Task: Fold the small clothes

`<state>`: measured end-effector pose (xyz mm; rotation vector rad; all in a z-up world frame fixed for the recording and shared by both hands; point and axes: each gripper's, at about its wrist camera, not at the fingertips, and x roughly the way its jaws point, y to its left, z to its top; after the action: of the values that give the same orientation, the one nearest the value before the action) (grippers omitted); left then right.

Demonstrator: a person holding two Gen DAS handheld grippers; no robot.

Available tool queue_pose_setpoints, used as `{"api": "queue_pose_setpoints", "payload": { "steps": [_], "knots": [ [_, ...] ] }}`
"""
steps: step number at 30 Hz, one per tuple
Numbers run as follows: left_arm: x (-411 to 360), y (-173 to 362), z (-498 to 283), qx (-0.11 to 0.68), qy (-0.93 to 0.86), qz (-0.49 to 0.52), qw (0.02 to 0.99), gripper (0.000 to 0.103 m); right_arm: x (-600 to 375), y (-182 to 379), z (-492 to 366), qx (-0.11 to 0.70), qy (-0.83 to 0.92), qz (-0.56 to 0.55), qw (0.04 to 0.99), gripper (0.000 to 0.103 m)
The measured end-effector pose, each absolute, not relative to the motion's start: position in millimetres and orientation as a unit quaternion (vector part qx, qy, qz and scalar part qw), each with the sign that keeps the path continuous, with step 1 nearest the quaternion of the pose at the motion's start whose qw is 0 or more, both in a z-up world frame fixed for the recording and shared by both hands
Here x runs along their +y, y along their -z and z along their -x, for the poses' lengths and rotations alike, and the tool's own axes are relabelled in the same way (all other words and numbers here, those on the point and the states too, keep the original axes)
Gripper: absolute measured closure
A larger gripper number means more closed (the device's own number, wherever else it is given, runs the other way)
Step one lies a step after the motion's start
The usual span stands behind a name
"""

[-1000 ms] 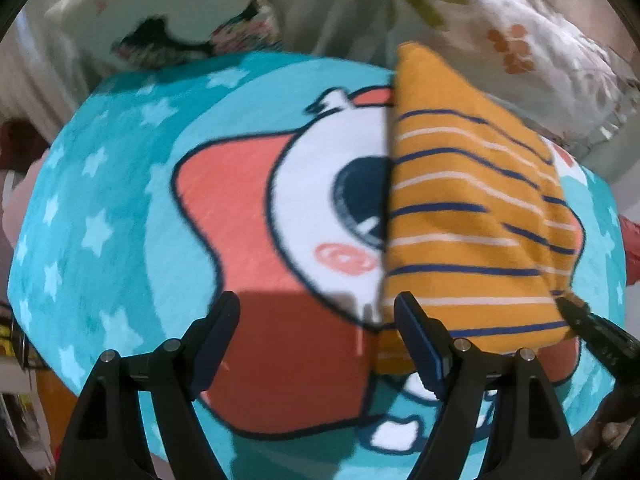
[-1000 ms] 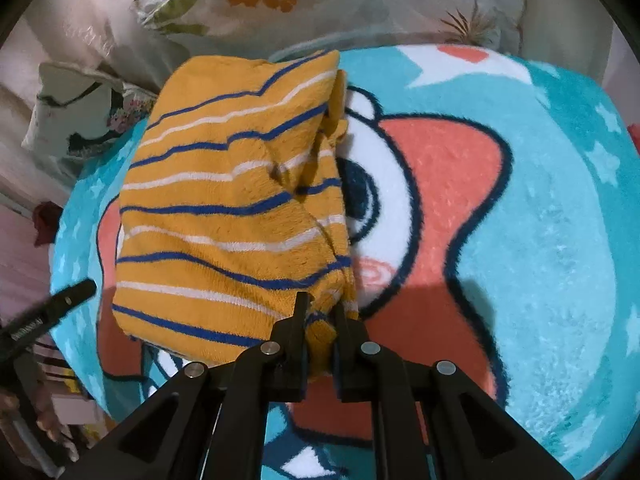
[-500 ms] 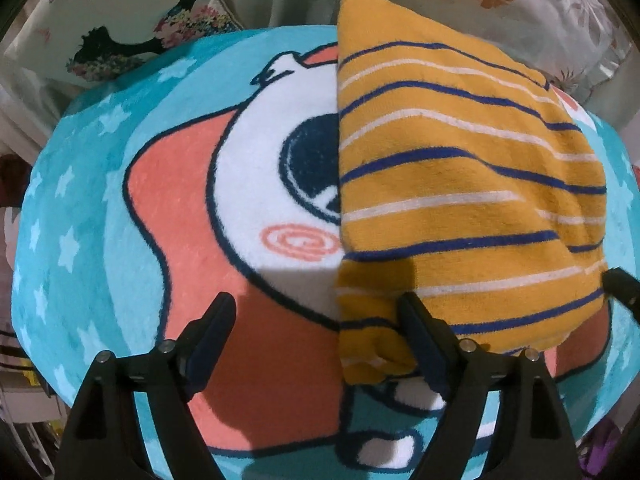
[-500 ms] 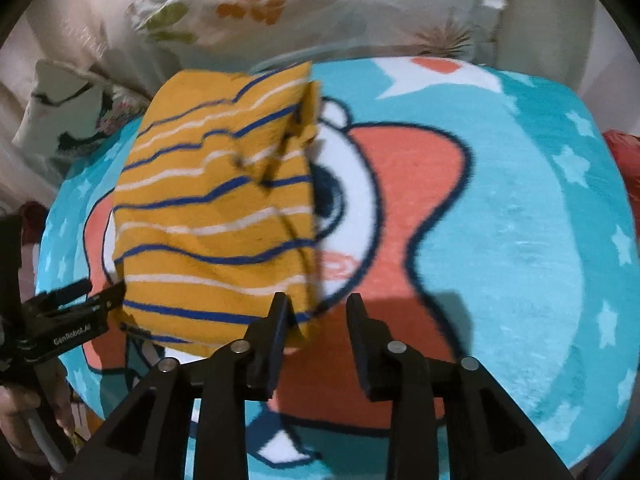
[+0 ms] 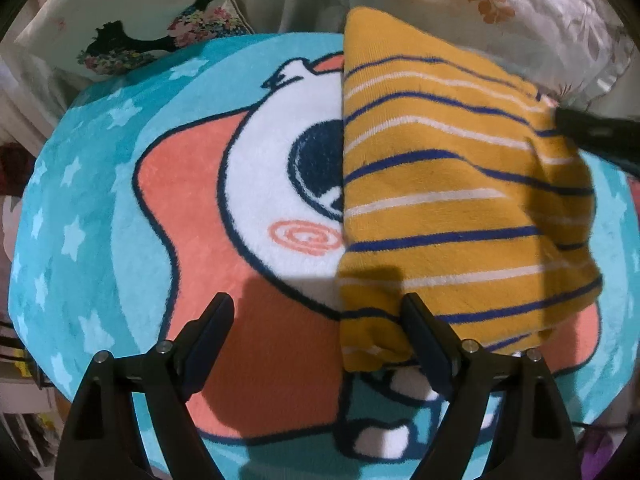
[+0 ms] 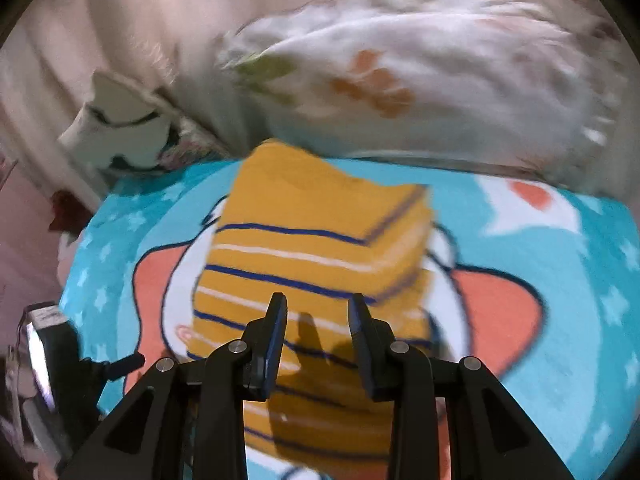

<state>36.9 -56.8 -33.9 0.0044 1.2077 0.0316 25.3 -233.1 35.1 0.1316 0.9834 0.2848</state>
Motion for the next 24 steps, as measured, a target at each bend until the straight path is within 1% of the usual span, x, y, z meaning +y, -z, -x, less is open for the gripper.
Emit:
{"api": "queue_pose_setpoints", "payload": {
  "steps": [2, 3, 4, 6, 11, 14, 16, 17, 18, 19, 21, 24],
  "knots": [
    [-52, 29, -32, 0.565, -0.015, 0.007, 0.825, 0.019, -221, -19, -42, 0.486, -0.114, -0.030, 0.866, 0.069],
    [-49, 26, -29, 0.563, -0.016, 0.012, 0.826, 0.019, -219, -11, -49, 0.492, -0.099, -0.014, 0.865, 0.072],
    [-46, 24, -27, 0.562, -0.017, 0.015, 0.827, 0.019, -219, -2, -56, 0.499, -0.088, -0.005, 0.862, 0.072],
    [-40, 20, -22, 0.559, -0.020, 0.020, 0.829, 0.019, -226, 8, -66, 0.508, -0.072, -0.014, 0.858, 0.072],
    [-25, 15, -20, 0.549, -0.020, 0.042, 0.835, 0.019, -235, 11, -74, 0.510, -0.059, -0.031, 0.858, 0.073],
    [-16, 18, -28, 0.553, -0.011, 0.071, 0.830, 0.019, -242, 3, -70, 0.506, -0.071, -0.059, 0.858, 0.073],
    [-9, 19, -36, 0.549, -0.002, 0.090, 0.831, 0.019, -259, -7, -62, 0.487, -0.091, -0.112, 0.862, 0.066],
    [-7, 18, -41, 0.543, 0.001, 0.093, 0.834, 0.019, -269, -10, -57, 0.478, -0.087, -0.127, 0.865, 0.058],
    [-7, 18, -46, 0.537, 0.005, 0.093, 0.838, 0.018, -278, -12, -54, 0.470, -0.077, -0.137, 0.868, 0.041],
    [-7, 18, -52, 0.530, 0.012, 0.092, 0.843, 0.017, -287, -12, -51, 0.464, -0.074, -0.147, 0.871, 0.032],
    [-9, 23, -66, 0.525, 0.036, 0.099, 0.844, 0.015, -301, -3, -50, 0.475, -0.084, -0.169, 0.860, 0.032],
    [-14, 37, -89, 0.537, 0.084, 0.126, 0.830, 0.015, -310, 14, -49, 0.491, -0.105, -0.205, 0.840, 0.032]
  ]
}}
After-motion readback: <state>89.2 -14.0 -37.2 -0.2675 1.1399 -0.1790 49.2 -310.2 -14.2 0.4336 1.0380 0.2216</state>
